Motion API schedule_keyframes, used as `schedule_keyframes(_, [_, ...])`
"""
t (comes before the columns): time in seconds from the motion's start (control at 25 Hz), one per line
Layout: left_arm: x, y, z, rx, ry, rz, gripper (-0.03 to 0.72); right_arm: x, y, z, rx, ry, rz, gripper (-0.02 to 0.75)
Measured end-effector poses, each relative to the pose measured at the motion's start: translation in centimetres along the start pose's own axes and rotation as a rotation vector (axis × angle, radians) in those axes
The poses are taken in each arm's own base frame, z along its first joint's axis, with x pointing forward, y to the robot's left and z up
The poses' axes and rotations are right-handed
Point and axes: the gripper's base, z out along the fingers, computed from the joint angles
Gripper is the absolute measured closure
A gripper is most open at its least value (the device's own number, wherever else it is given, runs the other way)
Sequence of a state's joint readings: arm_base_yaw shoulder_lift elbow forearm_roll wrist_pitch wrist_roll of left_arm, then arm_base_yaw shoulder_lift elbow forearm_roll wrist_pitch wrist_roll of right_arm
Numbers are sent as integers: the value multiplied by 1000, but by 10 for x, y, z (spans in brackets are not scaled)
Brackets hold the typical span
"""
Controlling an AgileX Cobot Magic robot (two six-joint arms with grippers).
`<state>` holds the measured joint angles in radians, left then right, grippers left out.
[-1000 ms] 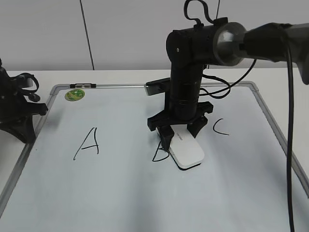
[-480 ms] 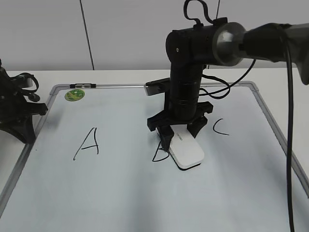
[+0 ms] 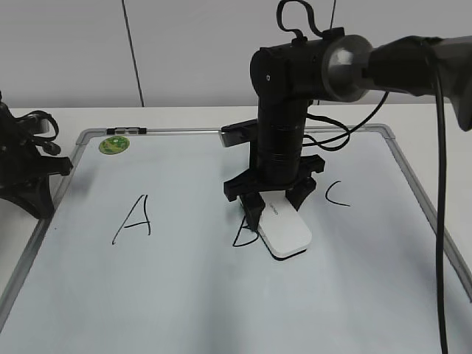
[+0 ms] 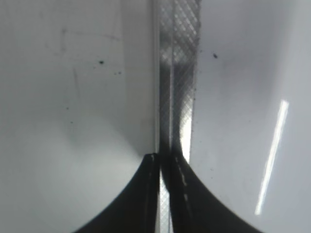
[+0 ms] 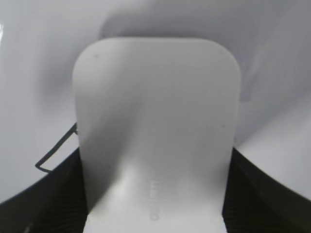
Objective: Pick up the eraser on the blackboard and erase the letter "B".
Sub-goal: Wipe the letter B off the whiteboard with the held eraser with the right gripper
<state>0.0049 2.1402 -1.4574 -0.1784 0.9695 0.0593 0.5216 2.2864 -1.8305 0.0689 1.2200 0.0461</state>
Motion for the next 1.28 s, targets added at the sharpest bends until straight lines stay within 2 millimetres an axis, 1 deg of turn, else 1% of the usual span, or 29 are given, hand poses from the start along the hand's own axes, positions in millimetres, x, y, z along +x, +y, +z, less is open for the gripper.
schedule_keyframes(0.2, [0, 0, 0, 2, 0, -1, 645, 0, 1, 0, 1, 0, 4, 220])
schedule_keyframes(0.4, [0, 0, 0, 3, 0, -2, 645, 0, 6, 0, 13, -1, -8, 220])
schedule_keyframes(0.52, [0, 0, 0, 3, 0, -2, 645, -2, 16, -1, 14, -10, -27, 220])
schedule_keyframes(0.6, [0, 0, 0, 5, 0, -3, 645, -3, 26, -1, 10, -17, -46, 220])
schedule_keyframes(0.8, [0, 0, 0, 5, 0, -3, 645, -5, 45, 2, -12, -18, -70, 220])
schedule_keyframes(1.16, [0, 0, 0, 5, 0, -3, 645, -5, 65, 7, 2, -5, -119, 220])
schedule_keyframes(1.28, [0, 0, 0, 3, 0, -2, 645, -5, 66, 6, 21, -10, -113, 220])
